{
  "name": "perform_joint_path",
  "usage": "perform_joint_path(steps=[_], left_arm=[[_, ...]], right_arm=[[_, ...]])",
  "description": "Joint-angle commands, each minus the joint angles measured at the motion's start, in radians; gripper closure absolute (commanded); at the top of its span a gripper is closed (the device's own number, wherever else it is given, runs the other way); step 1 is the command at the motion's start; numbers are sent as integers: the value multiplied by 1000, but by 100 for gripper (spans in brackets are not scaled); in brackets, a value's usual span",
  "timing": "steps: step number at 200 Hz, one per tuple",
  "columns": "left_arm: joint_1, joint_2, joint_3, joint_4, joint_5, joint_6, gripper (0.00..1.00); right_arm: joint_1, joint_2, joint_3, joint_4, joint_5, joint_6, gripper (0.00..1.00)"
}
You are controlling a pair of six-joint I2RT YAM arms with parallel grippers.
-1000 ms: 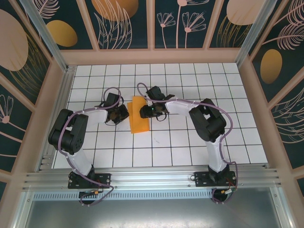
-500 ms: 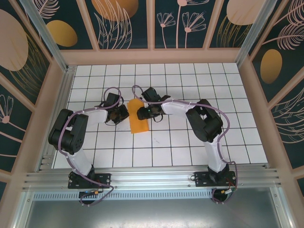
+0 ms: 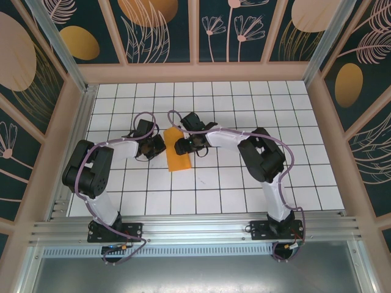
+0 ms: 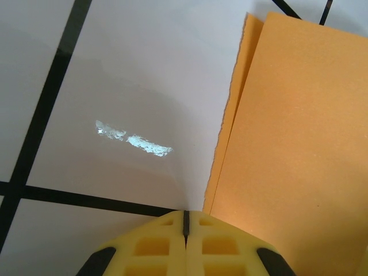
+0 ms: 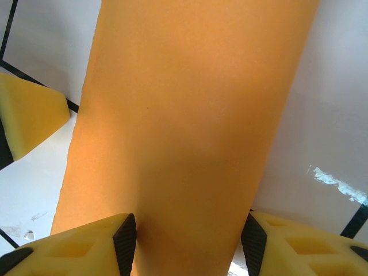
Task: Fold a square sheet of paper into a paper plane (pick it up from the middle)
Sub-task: Fold the square sheet of paper in half at the center of the table, then hold the square sheet of paper at the center of the table.
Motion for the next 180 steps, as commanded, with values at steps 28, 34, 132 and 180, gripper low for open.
perform_joint_path(steps=[28, 34, 132, 180], left_arm=[[0, 38, -20, -32, -24, 21, 100], [0, 38, -20, -32, -22, 21, 100], [1, -24, 8, -59, -56, 26, 100], [27, -146, 38, -47, -107, 15, 100]], right_arm=[[17, 58, 51, -72, 42, -5, 44], [18, 61, 59, -77, 46, -5, 44], [22, 93, 71, -124, 108, 1, 43], [21, 104, 63, -136, 125, -20, 45]])
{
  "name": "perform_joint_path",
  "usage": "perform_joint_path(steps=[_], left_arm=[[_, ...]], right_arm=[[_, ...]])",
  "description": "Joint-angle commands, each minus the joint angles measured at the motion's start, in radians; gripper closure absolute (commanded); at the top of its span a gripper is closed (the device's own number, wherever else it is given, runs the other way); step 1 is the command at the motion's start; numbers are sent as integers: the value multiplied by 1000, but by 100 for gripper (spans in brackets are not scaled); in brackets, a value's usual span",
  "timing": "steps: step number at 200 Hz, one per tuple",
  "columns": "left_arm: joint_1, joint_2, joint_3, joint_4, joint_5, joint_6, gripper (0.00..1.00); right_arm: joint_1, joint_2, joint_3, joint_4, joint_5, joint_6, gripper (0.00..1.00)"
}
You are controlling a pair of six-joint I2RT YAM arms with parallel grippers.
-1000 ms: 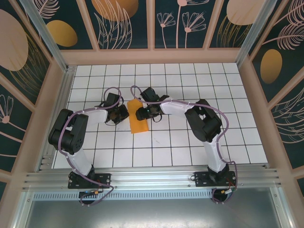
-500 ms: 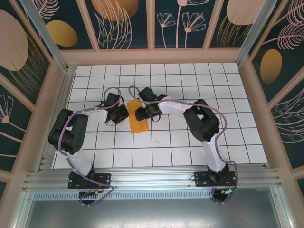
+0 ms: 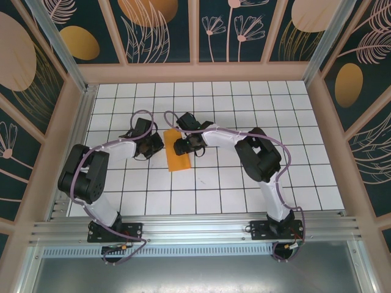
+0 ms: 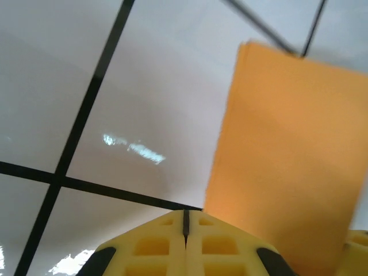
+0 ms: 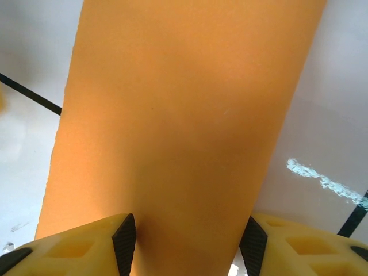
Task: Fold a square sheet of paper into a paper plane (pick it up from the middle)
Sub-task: Hold the square sheet of paper at the center of the table.
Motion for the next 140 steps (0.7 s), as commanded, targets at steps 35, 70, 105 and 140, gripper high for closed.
perform_joint_path(steps=[35, 70, 105, 140], left_arm=[[25, -34, 40, 28, 6, 7, 100], [25, -7, 40, 47, 24, 2, 100], [26, 19, 39, 73, 70, -5, 100], [25, 29, 38, 104, 116, -11, 100]], right_arm=[[1, 74, -4, -60, 50, -34, 44], [1, 80, 1, -71, 53, -29, 42], [0, 89, 6, -75, 50, -28, 41], [1, 92, 9, -80, 55, -21, 42]])
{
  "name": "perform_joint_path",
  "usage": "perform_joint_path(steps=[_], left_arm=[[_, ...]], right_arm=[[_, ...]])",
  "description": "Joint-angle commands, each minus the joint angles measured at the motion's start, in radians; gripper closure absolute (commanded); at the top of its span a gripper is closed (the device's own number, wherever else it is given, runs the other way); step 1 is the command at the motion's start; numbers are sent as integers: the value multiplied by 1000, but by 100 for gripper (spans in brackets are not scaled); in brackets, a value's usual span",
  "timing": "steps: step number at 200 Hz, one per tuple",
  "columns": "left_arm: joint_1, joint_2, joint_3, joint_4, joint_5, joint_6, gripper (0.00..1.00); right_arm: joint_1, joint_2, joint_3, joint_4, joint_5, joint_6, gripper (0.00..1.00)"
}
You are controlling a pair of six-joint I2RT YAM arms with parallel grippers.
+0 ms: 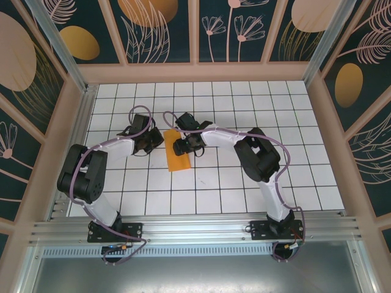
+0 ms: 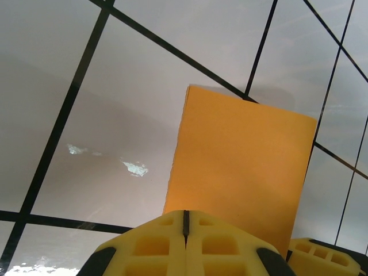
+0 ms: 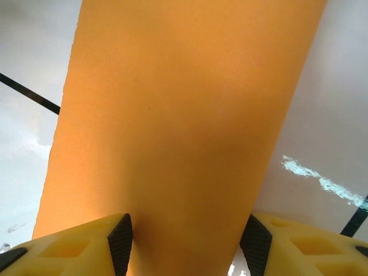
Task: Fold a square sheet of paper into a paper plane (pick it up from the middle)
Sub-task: Hold the square sheet of paper at the center of the table.
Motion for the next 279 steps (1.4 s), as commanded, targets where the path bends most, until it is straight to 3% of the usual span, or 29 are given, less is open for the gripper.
perform_joint_path(steps=[1, 34, 74, 279], left_arm=[[2, 9, 9, 50, 57, -10, 100], [3, 64, 3, 110, 146, -25, 100], [2, 93, -6, 114, 168, -23, 100], [-3, 87, -14, 98, 158, -3, 100]], right_arm=[[-4, 83, -7, -62, 44, -13, 42], [-4, 94, 3, -71, 44, 3, 42], [-4, 104, 8, -76, 46, 14, 42], [-3, 107, -24, -54, 52, -52, 43]])
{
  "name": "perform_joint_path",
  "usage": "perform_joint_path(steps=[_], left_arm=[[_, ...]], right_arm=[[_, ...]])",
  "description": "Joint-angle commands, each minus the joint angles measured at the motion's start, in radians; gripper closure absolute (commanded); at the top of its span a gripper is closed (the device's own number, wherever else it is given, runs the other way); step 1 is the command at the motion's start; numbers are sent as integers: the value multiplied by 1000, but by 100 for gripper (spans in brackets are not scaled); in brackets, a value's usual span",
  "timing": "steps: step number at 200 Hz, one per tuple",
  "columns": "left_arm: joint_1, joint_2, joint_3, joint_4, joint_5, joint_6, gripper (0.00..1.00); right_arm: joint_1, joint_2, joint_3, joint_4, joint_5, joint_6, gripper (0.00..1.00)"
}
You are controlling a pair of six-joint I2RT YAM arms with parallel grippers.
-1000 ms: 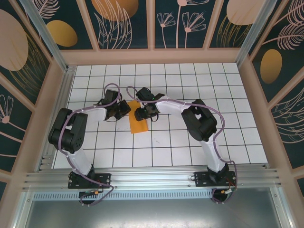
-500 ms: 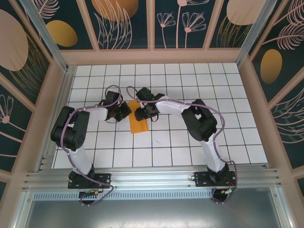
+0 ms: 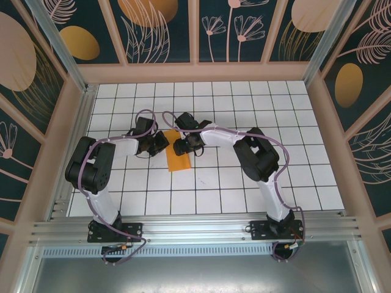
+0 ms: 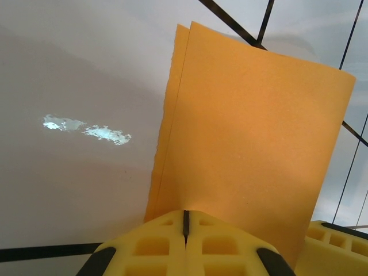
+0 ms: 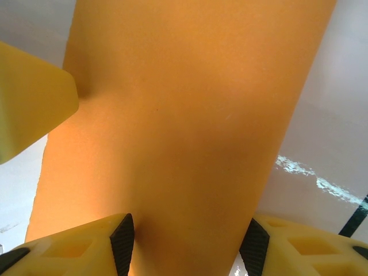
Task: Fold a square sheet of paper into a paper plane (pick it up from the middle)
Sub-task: Hold the square sheet of paper at the center of the table.
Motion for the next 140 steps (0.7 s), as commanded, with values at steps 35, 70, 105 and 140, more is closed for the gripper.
perform_joint_path(steps=[35, 70, 105, 140], left_arm=[[-1, -77, -29, 13, -66, -16, 100], [-2, -127, -38, 15, -111, -33, 100], [1, -126, -39, 23, -110, -43, 100], [0, -106, -39, 43, -75, -51, 100]], right_arm=[[-3, 96, -58, -18, 46, -48, 43], [-3, 98, -65, -10, 50, -56, 43], [-2, 104, -60, -17, 55, -53, 43], [-3, 108, -54, -17, 50, -43, 43]])
